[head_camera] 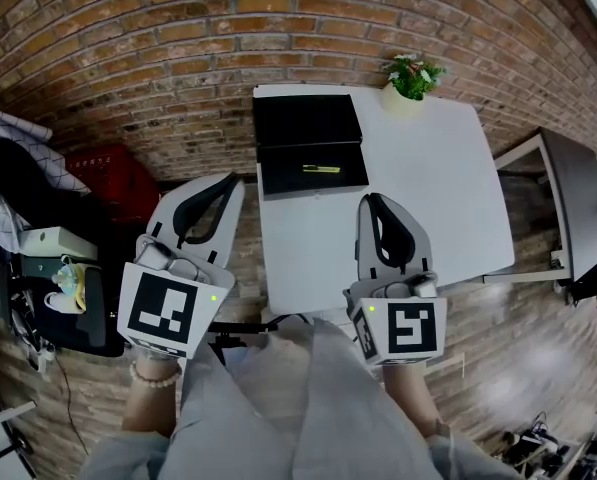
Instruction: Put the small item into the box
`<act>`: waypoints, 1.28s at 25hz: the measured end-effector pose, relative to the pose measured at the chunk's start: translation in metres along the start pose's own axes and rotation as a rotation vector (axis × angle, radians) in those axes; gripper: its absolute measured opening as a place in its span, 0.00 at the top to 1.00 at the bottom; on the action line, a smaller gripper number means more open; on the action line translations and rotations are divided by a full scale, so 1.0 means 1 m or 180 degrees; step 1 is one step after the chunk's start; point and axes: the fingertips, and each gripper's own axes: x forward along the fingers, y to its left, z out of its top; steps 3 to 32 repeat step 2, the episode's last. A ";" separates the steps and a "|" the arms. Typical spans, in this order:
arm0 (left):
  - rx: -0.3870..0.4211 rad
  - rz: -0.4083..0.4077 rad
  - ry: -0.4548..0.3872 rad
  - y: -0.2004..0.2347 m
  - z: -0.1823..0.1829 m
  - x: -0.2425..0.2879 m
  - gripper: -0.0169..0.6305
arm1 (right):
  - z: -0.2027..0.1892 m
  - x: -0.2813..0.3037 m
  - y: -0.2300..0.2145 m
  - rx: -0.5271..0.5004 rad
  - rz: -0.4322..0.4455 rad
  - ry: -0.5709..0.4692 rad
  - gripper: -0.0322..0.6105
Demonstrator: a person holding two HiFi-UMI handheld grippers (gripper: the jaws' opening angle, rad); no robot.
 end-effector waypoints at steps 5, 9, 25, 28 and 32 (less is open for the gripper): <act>0.0002 0.0002 -0.0004 0.000 0.001 -0.001 0.95 | 0.000 0.000 0.001 0.0006 0.0003 -0.0001 0.87; 0.0002 0.0002 -0.0004 0.000 0.001 -0.001 0.95 | 0.000 0.000 0.001 0.0006 0.0003 -0.0001 0.87; 0.0002 0.0002 -0.0004 0.000 0.001 -0.001 0.95 | 0.000 0.000 0.001 0.0006 0.0003 -0.0001 0.87; 0.0002 0.0002 -0.0004 0.000 0.001 -0.001 0.95 | 0.000 0.000 0.001 0.0006 0.0003 -0.0001 0.87; 0.0002 0.0002 -0.0004 0.000 0.001 -0.001 0.95 | 0.000 0.000 0.001 0.0006 0.0003 -0.0001 0.87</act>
